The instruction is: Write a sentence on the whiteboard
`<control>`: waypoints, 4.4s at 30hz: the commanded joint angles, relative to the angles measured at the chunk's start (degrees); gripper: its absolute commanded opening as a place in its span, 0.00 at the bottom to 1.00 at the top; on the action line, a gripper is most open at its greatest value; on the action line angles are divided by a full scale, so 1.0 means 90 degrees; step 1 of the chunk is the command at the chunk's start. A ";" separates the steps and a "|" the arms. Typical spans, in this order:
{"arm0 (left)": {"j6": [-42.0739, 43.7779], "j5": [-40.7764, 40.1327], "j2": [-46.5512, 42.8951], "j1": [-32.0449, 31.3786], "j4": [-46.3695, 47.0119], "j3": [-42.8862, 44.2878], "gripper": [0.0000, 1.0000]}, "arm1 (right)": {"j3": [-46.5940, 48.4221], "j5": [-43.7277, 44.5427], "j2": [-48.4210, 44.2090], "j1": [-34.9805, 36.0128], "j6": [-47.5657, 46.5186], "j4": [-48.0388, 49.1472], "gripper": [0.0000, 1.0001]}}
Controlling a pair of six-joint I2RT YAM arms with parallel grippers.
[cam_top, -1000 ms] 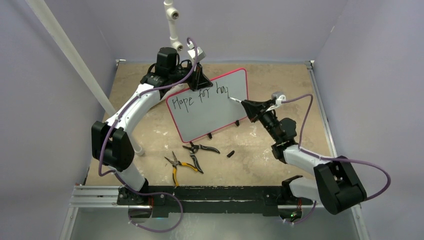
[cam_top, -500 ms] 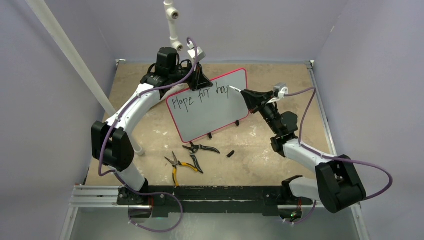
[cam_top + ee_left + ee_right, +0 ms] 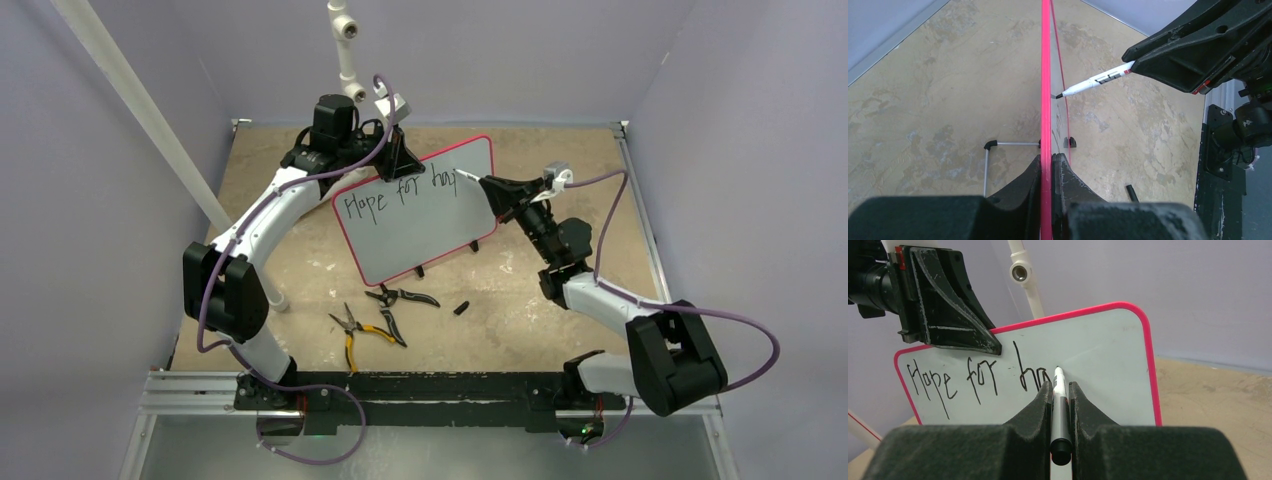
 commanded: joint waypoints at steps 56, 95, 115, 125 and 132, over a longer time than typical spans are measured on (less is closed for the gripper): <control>0.0132 0.0273 0.0055 -0.0116 -0.0151 -0.0262 0.00 | -0.0063 0.0464 -0.0350 -0.0097 0.0127 0.0085 0.00; 0.0134 0.0282 0.0026 -0.0116 -0.0142 -0.0263 0.00 | 0.0061 0.0516 -0.0504 -0.0129 0.0019 -0.0344 0.00; 0.0136 0.0272 0.0036 -0.0116 -0.0146 -0.0264 0.00 | -0.0030 0.1110 -0.0458 -0.0137 0.0059 -0.0418 0.00; 0.0134 0.0273 0.0031 -0.0116 -0.0142 -0.0267 0.00 | -0.0302 0.0997 -0.0573 -0.0138 0.0069 -0.0535 0.00; 0.0124 0.0292 0.0035 -0.0116 -0.0135 -0.0262 0.00 | -0.0274 0.0620 -0.0462 -0.0141 -0.0071 -0.0394 0.00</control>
